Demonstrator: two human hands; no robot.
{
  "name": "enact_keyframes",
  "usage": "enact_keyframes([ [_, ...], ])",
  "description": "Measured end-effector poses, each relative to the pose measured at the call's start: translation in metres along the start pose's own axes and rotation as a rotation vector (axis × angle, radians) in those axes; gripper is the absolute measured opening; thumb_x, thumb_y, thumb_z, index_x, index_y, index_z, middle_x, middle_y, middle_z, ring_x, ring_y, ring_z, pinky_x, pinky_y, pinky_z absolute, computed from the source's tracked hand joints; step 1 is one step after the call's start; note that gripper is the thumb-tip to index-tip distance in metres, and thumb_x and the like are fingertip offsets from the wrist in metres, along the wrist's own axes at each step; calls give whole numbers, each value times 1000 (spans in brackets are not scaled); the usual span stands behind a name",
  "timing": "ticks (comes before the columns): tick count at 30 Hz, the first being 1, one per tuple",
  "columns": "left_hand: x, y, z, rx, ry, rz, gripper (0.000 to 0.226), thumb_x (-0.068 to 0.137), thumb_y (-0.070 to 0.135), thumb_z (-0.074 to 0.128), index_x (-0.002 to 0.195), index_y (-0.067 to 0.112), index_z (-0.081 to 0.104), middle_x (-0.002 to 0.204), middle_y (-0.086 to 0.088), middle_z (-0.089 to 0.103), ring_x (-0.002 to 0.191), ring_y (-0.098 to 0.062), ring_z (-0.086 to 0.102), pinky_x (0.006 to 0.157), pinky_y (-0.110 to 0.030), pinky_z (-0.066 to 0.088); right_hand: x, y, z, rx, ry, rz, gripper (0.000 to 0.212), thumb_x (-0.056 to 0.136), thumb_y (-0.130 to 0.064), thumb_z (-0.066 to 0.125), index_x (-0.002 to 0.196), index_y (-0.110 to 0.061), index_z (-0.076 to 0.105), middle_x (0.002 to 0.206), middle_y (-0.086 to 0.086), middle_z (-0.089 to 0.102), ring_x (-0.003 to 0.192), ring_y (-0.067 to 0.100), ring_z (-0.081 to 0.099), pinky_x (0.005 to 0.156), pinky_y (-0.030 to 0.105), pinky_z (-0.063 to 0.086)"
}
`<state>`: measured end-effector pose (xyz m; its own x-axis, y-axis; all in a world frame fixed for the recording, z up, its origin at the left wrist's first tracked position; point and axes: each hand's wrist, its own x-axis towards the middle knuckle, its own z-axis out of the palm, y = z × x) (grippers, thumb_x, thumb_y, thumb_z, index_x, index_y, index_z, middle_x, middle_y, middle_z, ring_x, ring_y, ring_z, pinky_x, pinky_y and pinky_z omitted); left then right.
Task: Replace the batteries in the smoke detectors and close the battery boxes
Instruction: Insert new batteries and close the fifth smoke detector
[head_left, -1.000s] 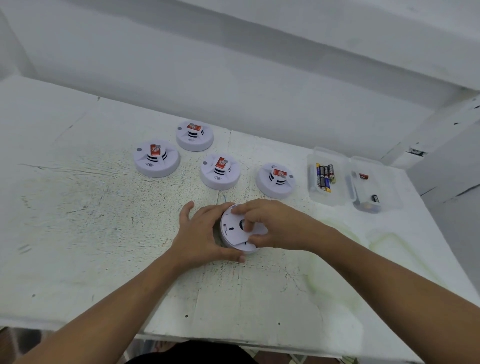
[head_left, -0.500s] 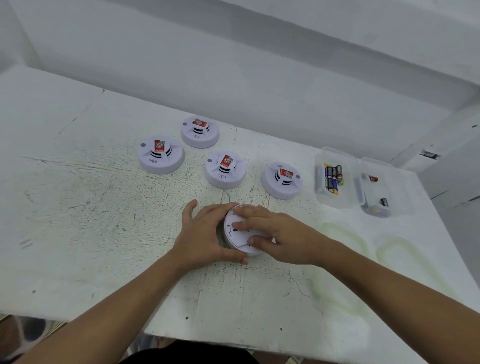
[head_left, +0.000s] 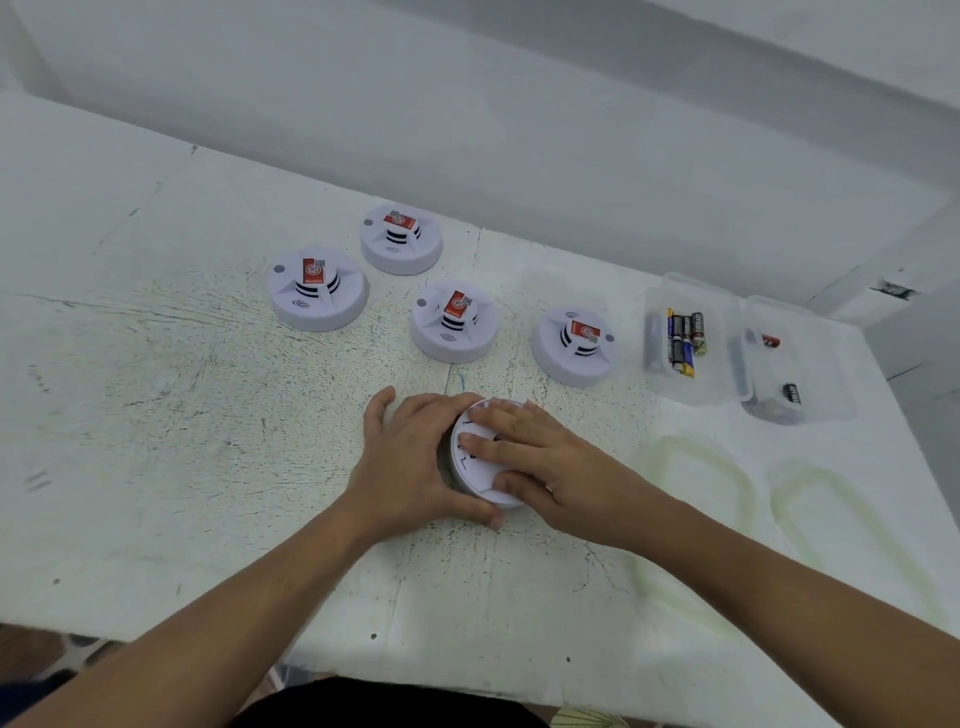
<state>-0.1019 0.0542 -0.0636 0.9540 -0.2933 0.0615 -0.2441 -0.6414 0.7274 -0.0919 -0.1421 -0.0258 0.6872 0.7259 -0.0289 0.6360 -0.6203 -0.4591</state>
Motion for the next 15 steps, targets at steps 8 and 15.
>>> enact_keyframes([
  [8, -2, 6, -3, -12, 47, -9, 106, 35, 81, 64, 131, 39, 43, 109, 39, 38, 114, 8, 32, 113, -29, -7, 1, -7, -18, -129, -5, -27, 41, 88, -34, 55, 127, -25, 60, 127, 11, 48, 116, 28, 46, 98, 34, 40],
  [15, -5, 5, -5, -93, 37, -1, 93, 38, 70, 77, 117, 40, 38, 101, 29, 50, 106, 10, 43, 113, -38, 10, 33, -28, -48, -356, -223, -14, 54, 73, -46, 70, 117, -23, 50, 103, -4, 49, 91, 14, 40, 73, 31, 45],
])
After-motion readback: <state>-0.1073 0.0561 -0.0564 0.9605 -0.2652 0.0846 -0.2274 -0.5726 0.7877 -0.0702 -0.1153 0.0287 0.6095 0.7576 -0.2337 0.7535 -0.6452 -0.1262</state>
